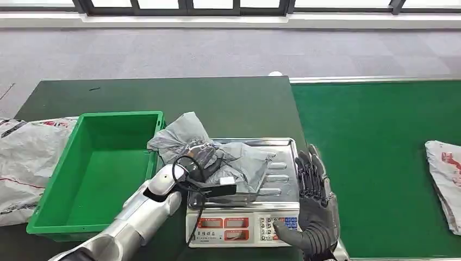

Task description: Moved the parcel from conveyor to table for the left to box.

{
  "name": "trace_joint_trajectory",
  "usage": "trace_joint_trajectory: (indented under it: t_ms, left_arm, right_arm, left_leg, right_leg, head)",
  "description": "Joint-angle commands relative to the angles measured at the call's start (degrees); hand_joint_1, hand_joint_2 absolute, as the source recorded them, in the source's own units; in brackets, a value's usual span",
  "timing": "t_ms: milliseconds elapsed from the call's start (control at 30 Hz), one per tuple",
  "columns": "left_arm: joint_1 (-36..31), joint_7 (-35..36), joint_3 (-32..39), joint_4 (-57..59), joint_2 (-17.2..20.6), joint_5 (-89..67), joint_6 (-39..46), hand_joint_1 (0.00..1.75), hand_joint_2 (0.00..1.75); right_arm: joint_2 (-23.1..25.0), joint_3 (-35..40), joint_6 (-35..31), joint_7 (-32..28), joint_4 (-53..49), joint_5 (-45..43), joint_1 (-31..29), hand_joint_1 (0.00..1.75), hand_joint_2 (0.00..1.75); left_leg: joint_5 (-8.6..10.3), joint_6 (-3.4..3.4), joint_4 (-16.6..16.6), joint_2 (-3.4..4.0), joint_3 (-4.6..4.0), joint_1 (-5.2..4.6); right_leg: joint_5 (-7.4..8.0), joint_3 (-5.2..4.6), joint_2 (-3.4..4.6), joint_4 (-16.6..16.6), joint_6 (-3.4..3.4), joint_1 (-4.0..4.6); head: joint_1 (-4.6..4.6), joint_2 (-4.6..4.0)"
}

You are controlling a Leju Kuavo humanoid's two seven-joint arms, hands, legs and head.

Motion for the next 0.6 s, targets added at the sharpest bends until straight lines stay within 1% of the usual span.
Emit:
trace_joint_trajectory:
  t_ms: [33, 67, 100, 167, 200, 233, 267, 333, 367, 400, 433, 500, 567, 600]
  left_arm:
    - [2.7, 3.8, 0.2, -10.4, 2.8, -0.2, 8.8, 1.75, 1.75]
    - [3.0, 4.7, 1.0, -12.0, 2.9, -0.6, 10.7, 1.75, 1.75]
    - [4.5, 6.3, 3.8, -17.2, 3.4, -0.7, 16.6, 1.75, 1.75]
    - [8.2, 7.3, 7.6, -27.1, 4.8, -0.9, 19.9, 1.75, 1.75]
    - [10.8, 6.5, 11.6, -33.3, 5.0, -2.0, 22.8, 1.75, 1.75]
    - [12.5, 3.3, 15.8, -37.5, 4.1, -0.7, 22.8, 1.75, 1.75]
    - [13.5, 1.0, 18.5, -39.7, 3.4, 0.2, 22.8, 1.75, 1.75]
    - [15.9, -12.2, 31.3, -46.3, -1.8, 4.7, 22.8, 1.75, 1.75]
    - [15.8, -15.1, 34.0, -46.9, -3.0, 5.7, 22.8, 1.75, 1.75]
    - [14.6, -19.5, 38.0, -47.2, -4.5, 8.3, 22.8, 1.75, 1.75]
    - [12.7, -21.2, 40.0, -46.6, -4.6, 10.2, 22.8, 1.75, 1.75]
    - [9.9, -22.0, 41.6, -45.1, -4.1, 11.5, 22.8, 1.75, 1.75]
    - [9.9, -22.0, 41.6, -45.1, -4.1, 11.5, 22.8, 1.75, 1.75]
    - [9.0, -22.0, 41.9, -44.8, -4.4, 11.4, 22.8, 1.75, 1.75]
  right_arm:
    - [-0.1, -2.9, -1.6, 0.1, -0.1, 0.8, 2.4, 0.0, 1.75]
    - [0.1, -3.0, -1.7, 0.1, -0.3, 1.0, 2.7, 0.0, 1.75]
    - [0.6, -2.9, -2.0, 0.1, -0.6, 1.4, 3.3, 0.0, 1.75]
    - [1.2, -2.9, -2.4, 0.1, -0.4, 1.8, 3.5, 0.0, 1.75]
    - [1.5, -2.7, -2.8, 0.1, -0.1, 1.9, 3.5, 0.0, 1.75]
    - [1.5, -2.5, -3.2, 0.1, 0.1, 1.9, 3.5, 0.0, 1.75]
    - [1.5, -2.4, -3.5, 0.1, 0.2, 2.0, 3.6, 0.0, 1.75]
    - [1.2, -1.2, -5.0, 0.1, 0.1, 2.0, 4.5, 0.0, 1.75]
    - [1.2, -0.9, -5.3, 0.1, 0.2, 2.0, 4.6, 0.0, 1.75]
    - [1.1, -0.6, -5.7, 0.1, 0.4, 2.0, 4.6, 0.0, 1.75]
    - [1.2, -0.6, -6.1, 0.1, 0.9, 2.0, 4.4, 0.0, 1.75]
    - [1.1, -0.7, -6.2, 0.1, 1.5, 1.7, 3.8, 0.0, 1.75]
    - [1.1, -0.7, -6.2, 0.1, 1.5, 1.7, 3.8, 0.0, 1.75]
    - [1.0, -0.8, -6.2, 0.1, 1.8, 1.5, 3.4, 0.0, 1.75]
  left_leg:
    - [0.12, -0.03, -0.2, 0.04, -0.12, -0.01]
    - [0.03, -0.02, 0.0, -0.01, -0.09, 0.01]
    - [0.07, -0.03, -0.1, 0.01, -0.17, 0.0]
    - [0.04, -0.03, 0.0, 0.07, -0.25, 0.0]
    - [0.02, -0.04, 0.0, 0.2, -0.27, -0.01]
    - [-0.01, -0.04, 0.0, 0.32, -0.25, 0.01]
    - [-0.03, -0.03, 0.0, 0.26, -0.2, 0.02]
    - [-0.03, -0.03, 0.0, 0.29, -0.26, 0.03]
    - [-0.04, -0.04, 0.0, 0.35, -0.33, 0.04]
    - [0.0, -0.05, 0.0, 0.37, -0.34, 0.02]
    - [-0.02, -0.03, 0.1, 0.18, -0.39, 0.07]
    - [0.0, -0.03, 0.0, 0.17, -0.38, 0.07]
    - [0.06, -0.04, 0.0, 0.3, -0.41, 0.07]
    - [0.04, -0.04, 0.0, 0.22, -0.34, 0.07]
  right_leg:
    - [0.11, -0.15, -0.02, -0.1, -0.03, -0.01]
    - [0.02, -0.09, -0.04, 0.0, -0.02, 0.01]
    - [0.06, -0.2, -0.03, 0.0, -0.03, 0.0]
    - [0.05, -0.29, 0.04, 0.0, -0.03, 0.0]
    - [0.06, -0.35, 0.17, 0.0, -0.04, -0.01]
    - [0.07, -0.35, 0.28, 0.0, -0.05, 0.03]
    - [0.04, -0.27, 0.24, 0.0, -0.03, 0.03]
    - [0.04, -0.33, 0.25, 0.1, -0.03, 0.04]
    - [0.04, -0.45, 0.3, 0.1, -0.04, 0.05]
    - [0.07, -0.47, 0.31, 0.1, -0.05, 0.03]
    - [0.02, -0.45, 0.16, 0.1, -0.03, 0.08]
    - [0.03, -0.46, 0.15, 0.1, -0.04, 0.07]
    - [0.12, -0.55, 0.26, 0.0, -0.05, 0.07]
    - [0.07, -0.43, 0.17, 0.0, -0.04, 0.07]
  head:
    - [-0.02, 0.0]
    - [0.0, 0.0]
    - [-0.02, 0.0]
    - [0.0, 0.0]
    - [0.0, 0.0]
    - [0.0, 0.0]
    - [0.0, 0.0]
    - [0.0, 0.0]
    - [-0.02, 0.0]
    - [-0.02, 0.0]
    - [0.0, 0.0]
    - [0.0, 0.0]
    - [-0.02, 0.0]
    - [-0.02, 0.0]
